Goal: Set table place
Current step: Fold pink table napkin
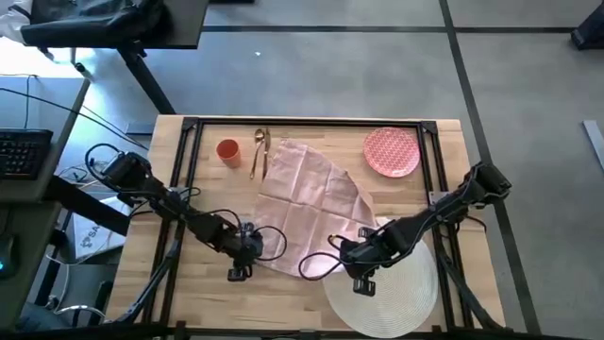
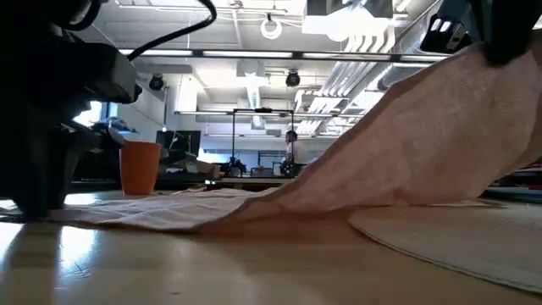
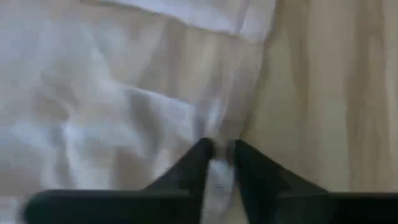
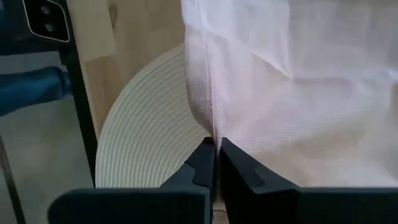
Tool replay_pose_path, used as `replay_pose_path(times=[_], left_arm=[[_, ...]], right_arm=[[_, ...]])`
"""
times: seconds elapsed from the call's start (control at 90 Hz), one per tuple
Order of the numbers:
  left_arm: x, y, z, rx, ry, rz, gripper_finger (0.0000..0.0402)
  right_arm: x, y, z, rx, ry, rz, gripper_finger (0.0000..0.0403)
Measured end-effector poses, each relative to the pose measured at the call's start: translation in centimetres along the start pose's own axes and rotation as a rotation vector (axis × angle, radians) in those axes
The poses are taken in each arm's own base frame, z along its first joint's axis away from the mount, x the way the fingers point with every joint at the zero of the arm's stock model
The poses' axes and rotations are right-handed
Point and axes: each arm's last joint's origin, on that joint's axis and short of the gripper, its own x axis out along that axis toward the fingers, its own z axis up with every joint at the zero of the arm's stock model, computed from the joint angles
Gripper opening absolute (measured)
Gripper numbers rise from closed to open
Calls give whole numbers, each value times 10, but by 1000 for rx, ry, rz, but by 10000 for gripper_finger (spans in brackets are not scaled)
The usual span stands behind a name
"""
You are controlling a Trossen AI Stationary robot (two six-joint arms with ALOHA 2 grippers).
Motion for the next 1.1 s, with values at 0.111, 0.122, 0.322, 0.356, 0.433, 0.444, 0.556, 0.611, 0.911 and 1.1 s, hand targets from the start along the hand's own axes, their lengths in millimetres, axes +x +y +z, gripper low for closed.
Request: replay_pose_path(times=[0.111,0.122,0.322,0.356,0.433,0.444,0.556,0.611,0.911,1.1], left_arm=[[-19,-1,0,-11,91,71,3],[-22,0,-1,-11,103,87,3],[-102,-9,9,-69,67,271,0],[-117,-10,11,-83,38,281,0],[-155,-14,20,-137,-100,273,0],[-160,-14,21,-143,-117,276,0],[-210,-13,29,-166,-305,270,0],[-234,-12,32,-176,-408,257,0],[-347,-3,42,-186,-817,163,0],[-396,17,41,-245,-995,278,0]], right_arm=[[0,-2,4,-1,-40,-20,0],[0,-3,5,1,-45,-26,0],[-24,-14,25,12,-191,-217,0],[-33,-16,29,1,-215,-258,0],[-56,-19,37,-21,-253,-351,0],[-61,-19,39,-23,-260,-362,0],[-103,-17,45,-72,-306,-444,0],[-124,-15,47,-104,-335,-451,0],[-240,-5,37,-161,-551,-235,0],[-286,-24,22,-119,-744,-281,0]])
